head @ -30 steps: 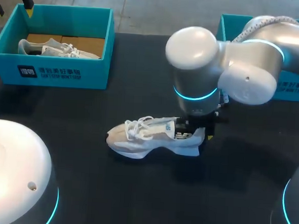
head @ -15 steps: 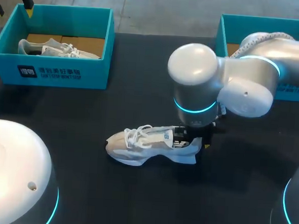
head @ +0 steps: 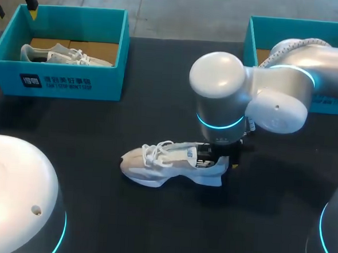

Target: Take the shoe out of the shoebox, open the shoe tongue, remove and reinsert the insole, then place the shoe into the shoebox

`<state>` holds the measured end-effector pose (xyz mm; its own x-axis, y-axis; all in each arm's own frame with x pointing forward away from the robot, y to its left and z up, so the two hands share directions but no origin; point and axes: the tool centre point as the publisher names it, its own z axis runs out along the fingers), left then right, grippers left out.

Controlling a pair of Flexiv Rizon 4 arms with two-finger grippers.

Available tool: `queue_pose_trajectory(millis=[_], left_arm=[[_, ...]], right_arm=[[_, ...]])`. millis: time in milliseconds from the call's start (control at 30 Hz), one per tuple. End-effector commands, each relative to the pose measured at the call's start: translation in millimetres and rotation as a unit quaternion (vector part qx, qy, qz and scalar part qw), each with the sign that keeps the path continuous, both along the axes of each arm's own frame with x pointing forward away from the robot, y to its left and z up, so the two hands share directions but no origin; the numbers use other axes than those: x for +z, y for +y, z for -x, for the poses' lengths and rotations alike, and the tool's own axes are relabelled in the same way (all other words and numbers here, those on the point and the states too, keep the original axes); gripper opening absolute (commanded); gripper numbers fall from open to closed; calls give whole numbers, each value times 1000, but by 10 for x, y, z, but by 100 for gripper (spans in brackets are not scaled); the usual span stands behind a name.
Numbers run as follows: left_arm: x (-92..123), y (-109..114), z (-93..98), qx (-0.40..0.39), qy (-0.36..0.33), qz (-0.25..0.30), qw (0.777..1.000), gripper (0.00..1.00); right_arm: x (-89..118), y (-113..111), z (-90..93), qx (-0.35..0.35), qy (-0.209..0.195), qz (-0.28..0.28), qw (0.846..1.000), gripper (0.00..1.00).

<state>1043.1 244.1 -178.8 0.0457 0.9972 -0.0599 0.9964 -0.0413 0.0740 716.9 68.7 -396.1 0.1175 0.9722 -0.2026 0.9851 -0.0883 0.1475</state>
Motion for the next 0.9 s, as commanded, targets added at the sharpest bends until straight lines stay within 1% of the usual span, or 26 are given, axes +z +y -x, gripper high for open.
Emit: queue_pose_trajectory(millis=[33,233,500,667,800,900], left_arm=[[2,0,12,0,-1,-1,1000,100],[2,0,12,0,-1,-1,1000,100],[2,0,12,0,-1,-1,1000,100],[2,0,12,0,-1,-1,1000,100],[2,0,12,0,-1,-1,1000,100],[2,0,12,0,-1,-1,1000,100]], right_arm=[[105,-20,31,-2,-7,5,1000,100],[260,-29,55,-6,-15,7,1000,100],[436,66,27,-1,-18,1,1000,100],[647,67,4,3,-23,-7,1000,100],[883,35,-22,10,-38,-22,999,100],[1053,14,-47,16,-39,-28,999,100]])
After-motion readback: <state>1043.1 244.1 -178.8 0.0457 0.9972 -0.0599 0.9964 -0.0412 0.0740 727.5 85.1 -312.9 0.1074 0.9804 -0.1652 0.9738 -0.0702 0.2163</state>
